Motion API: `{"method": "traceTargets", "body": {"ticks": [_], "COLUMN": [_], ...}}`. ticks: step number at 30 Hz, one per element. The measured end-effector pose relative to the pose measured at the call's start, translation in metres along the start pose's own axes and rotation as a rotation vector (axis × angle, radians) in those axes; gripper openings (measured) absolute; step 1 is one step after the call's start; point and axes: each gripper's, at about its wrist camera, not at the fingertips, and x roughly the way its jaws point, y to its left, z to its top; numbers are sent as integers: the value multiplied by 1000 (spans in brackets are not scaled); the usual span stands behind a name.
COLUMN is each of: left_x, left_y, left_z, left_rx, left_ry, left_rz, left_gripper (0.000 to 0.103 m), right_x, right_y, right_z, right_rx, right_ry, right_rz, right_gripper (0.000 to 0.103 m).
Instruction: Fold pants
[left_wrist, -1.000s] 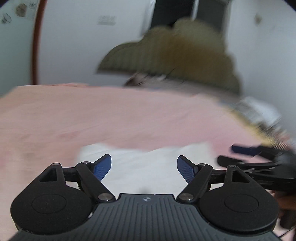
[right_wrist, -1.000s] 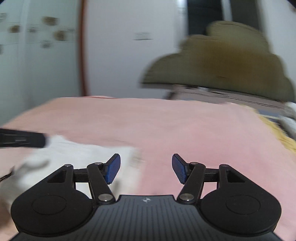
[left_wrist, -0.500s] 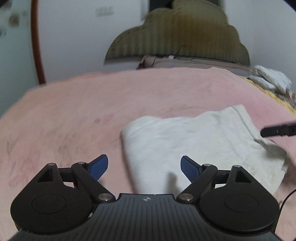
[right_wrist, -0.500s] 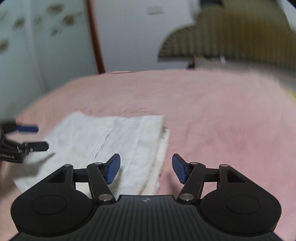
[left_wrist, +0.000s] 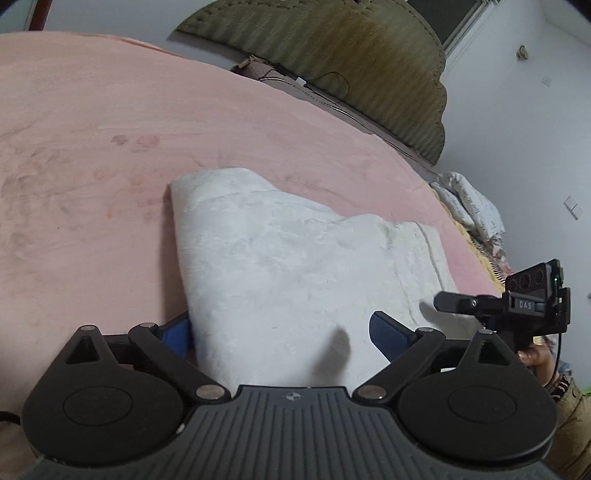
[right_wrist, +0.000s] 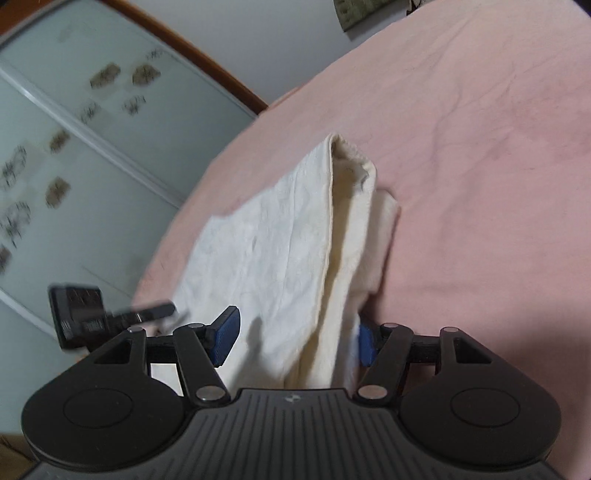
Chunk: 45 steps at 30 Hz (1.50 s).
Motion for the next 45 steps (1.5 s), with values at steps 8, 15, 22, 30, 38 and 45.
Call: {"method": "traceTargets", "body": {"ticks": [8, 15, 22, 30, 38, 45], "left_x": [-23, -59, -73, -25, -25, -36], "left_y": [-18, -45, -21, 55, 70, 43], "left_z": [-12, -4, 59, 115, 96, 63], "left_rx": [106, 229, 277, 214, 237, 282], "left_ry": [-101, -243, -319, -207, -203, -159], "left_rz": [108, 146, 274, 438, 555, 605], "left_gripper": [19, 17, 19, 21, 58, 86], "right_x": [3, -13, 29, 143, 152, 119], "right_y": [13, 55, 95, 86, 67, 143], "right_z": [-15, -8, 58, 107, 95, 32], "right_rx": [-44, -138, -255, -262, -228, -666], "right_ry": [-106, -177, -233, -160, -80, -230], "right_rz": [-63, -44, 7, -98, -298, -491], "right_gripper": [26, 21, 21, 21, 53, 61]}}
